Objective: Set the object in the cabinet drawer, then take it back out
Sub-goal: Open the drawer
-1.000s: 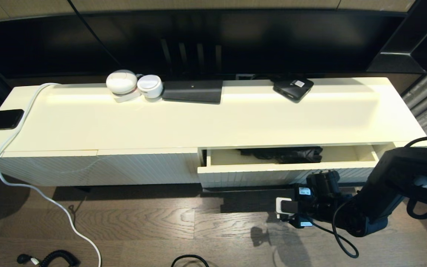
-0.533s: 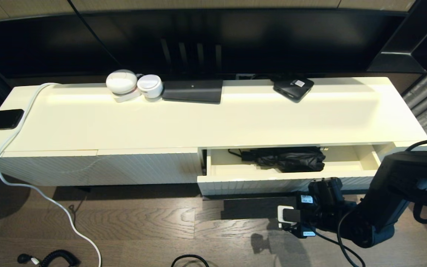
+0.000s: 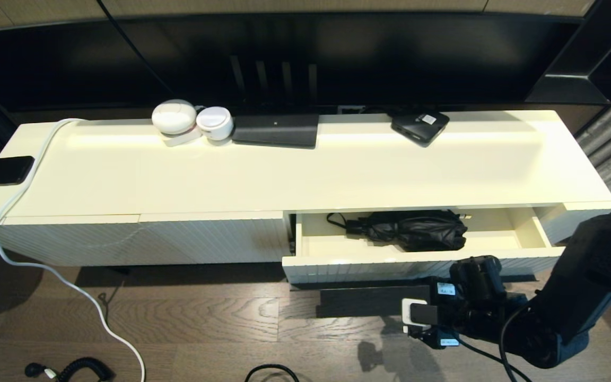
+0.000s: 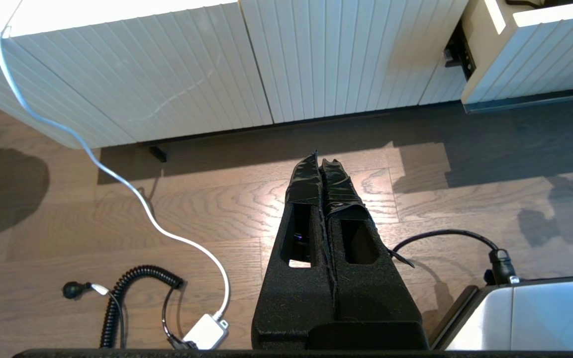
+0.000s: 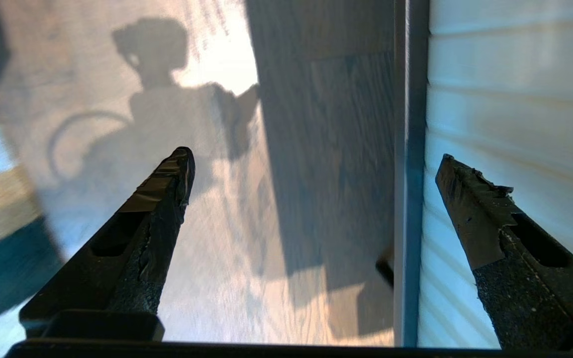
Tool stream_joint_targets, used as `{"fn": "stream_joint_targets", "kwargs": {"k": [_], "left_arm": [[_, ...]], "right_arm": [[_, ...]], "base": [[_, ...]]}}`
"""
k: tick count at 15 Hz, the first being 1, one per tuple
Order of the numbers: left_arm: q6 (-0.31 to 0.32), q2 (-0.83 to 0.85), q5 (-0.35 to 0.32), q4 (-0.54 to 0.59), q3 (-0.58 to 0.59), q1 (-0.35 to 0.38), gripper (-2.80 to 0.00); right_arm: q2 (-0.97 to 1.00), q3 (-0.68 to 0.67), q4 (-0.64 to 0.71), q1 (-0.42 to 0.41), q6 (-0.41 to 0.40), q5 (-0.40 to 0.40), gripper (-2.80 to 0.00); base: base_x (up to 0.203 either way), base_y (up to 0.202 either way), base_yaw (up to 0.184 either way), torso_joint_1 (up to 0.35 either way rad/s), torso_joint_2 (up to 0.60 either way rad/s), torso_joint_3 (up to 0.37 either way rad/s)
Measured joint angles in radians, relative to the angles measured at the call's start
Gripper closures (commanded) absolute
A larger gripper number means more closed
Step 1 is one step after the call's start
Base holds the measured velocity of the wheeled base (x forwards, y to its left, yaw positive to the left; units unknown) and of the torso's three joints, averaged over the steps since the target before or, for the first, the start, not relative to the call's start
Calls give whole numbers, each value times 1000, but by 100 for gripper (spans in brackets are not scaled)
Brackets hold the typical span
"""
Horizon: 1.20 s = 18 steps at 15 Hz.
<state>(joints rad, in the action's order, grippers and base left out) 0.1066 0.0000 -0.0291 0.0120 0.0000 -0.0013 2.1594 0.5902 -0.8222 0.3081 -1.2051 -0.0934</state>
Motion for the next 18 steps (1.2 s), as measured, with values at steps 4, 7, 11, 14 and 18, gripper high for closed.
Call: {"fn": "stream_joint_targets", "kwargs": {"k": [4, 7, 11, 14, 18], "left_arm": [[0, 0, 0, 0, 0, 0, 0], [0, 0, 0, 0, 0, 0, 0], [0, 0, 0, 0, 0, 0, 0], [0, 0, 0, 0, 0, 0, 0], [0, 0, 0, 0, 0, 0, 0]], "right_arm": [[-212, -124, 97, 4, 1, 9, -280], [-458, -182, 257, 1, 26, 27, 0], [-798, -190, 576, -2, 68, 41, 0], [-994, -71, 918, -30, 87, 47, 0], [-1002, 47, 1055, -51, 97, 49, 0]], "base": [[0, 0, 0, 0, 0, 0], [0, 0, 0, 0, 0, 0], [0, 0, 0, 0, 0, 0], [0, 0, 0, 0, 0, 0], [0, 0, 0, 0, 0, 0]]}}
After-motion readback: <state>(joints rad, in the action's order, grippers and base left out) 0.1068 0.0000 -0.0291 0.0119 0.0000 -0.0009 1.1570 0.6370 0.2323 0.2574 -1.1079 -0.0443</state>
